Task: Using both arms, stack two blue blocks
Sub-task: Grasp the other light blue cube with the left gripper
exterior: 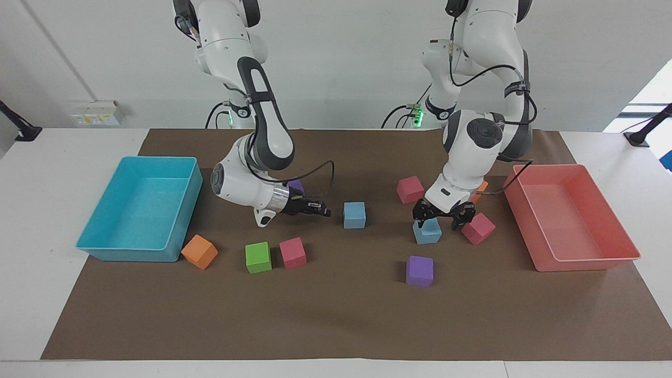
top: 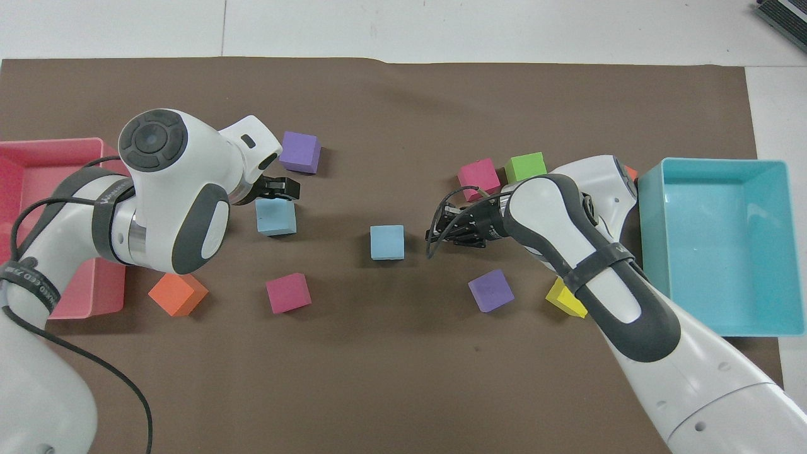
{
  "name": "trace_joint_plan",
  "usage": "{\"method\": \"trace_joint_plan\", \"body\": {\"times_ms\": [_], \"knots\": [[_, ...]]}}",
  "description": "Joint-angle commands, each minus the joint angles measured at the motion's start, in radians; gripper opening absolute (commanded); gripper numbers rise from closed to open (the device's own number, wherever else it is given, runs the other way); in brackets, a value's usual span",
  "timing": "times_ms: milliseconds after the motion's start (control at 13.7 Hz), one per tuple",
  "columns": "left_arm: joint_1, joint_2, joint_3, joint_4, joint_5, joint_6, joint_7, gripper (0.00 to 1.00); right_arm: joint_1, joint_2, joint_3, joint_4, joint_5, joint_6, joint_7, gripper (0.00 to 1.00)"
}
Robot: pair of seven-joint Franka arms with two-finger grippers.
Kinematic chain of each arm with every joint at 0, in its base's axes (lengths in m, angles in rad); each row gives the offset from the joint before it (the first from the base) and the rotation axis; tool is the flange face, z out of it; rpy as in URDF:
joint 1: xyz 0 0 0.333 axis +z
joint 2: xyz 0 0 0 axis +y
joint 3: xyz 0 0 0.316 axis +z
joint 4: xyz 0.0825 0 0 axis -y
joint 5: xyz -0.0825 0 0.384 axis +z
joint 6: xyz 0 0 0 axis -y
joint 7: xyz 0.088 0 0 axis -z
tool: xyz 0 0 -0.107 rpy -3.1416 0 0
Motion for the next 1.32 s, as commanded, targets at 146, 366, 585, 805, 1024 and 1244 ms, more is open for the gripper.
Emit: {"method": "trace_joint_plan", "body": {"times_ms": [146, 366, 585, 805, 1024, 1244], "knots": [[-0.026, -0.003, 0.017, -0.09, 0.0, 0.114, -0.036, 1.0, -0.01, 0.012, 0.012, -0.016, 0.087, 0.019, -0.033, 0.0], [-0.016, 0.0, 0.015, -0.091, -0.001, 0.147, -0.039, 1.0, 0.0, 0.028, 0.01, -0.016, 0.126, 0.032, -0.042, 0.0], [-0.025, 0.031, 0.017, -0.093, 0.001, 0.16, -0.053, 1.0, 0.0, 0.028, 0.01, -0.016, 0.126, 0.035, -0.042, 0.0], [-0.023, 0.029, 0.018, -0.104, 0.0, 0.154, -0.055, 1.0, -0.004, 0.035, 0.01, -0.016, 0.127, 0.032, -0.045, 0.0], [-0.025, 0.026, 0.018, -0.105, 0.0, 0.145, -0.09, 0.91, -0.006, 0.034, 0.01, -0.016, 0.127, 0.032, -0.044, 0.0], [-0.026, 0.023, 0.02, -0.107, 0.001, 0.133, -0.096, 0.8, -0.006, 0.034, 0.01, -0.016, 0.127, 0.032, -0.044, 0.0]]}}
